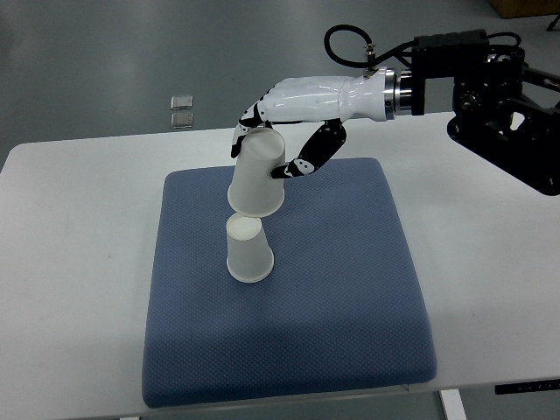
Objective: Stack paper cups
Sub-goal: 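Lower the held cup onto the upside-down cup on the cushion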
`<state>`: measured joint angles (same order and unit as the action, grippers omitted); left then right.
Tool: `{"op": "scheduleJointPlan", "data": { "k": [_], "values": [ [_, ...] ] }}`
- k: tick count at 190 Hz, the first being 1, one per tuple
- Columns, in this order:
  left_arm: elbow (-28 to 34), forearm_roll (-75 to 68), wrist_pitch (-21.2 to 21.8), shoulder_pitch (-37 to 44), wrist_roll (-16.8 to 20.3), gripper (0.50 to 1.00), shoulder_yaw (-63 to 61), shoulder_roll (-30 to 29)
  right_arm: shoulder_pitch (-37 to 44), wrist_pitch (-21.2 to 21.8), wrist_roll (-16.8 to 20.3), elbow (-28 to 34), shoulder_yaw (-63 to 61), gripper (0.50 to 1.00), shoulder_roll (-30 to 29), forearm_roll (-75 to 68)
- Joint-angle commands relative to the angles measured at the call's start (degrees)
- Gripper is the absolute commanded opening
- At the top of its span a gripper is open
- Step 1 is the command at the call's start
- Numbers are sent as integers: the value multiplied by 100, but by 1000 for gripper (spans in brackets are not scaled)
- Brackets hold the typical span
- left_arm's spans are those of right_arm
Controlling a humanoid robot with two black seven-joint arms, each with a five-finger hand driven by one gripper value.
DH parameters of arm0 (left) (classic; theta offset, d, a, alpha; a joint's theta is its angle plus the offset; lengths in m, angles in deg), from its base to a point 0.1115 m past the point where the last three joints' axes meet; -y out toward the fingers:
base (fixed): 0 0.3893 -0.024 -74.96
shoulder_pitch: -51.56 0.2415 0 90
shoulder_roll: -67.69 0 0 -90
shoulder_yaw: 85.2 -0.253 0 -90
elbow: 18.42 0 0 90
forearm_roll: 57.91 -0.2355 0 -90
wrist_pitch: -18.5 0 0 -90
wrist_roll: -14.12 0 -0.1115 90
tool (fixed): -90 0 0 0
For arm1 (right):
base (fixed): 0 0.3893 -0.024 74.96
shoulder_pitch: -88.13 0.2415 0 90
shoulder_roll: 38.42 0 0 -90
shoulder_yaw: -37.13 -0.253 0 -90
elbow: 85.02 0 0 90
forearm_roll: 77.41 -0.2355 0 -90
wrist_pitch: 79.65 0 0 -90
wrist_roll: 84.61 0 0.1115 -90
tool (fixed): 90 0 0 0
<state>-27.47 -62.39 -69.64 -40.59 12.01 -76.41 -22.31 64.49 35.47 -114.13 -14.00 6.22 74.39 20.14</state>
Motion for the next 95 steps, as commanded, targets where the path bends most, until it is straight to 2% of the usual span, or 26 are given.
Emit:
{"op": "scheduleJointPlan", "data": {
  "k": [1,42,95],
  "values": [
    [0,0,-1,-5,0,1000,0,0,17,151,7,-1,41,500,-145,9],
    [0,0,7,4,0,1000,0,0,-1,178,165,-45,173,500,-374,79],
    [0,0,-1,4,0,1000,0,0,-27,107,332,-80,314,500,-391,150]
  ]
}}
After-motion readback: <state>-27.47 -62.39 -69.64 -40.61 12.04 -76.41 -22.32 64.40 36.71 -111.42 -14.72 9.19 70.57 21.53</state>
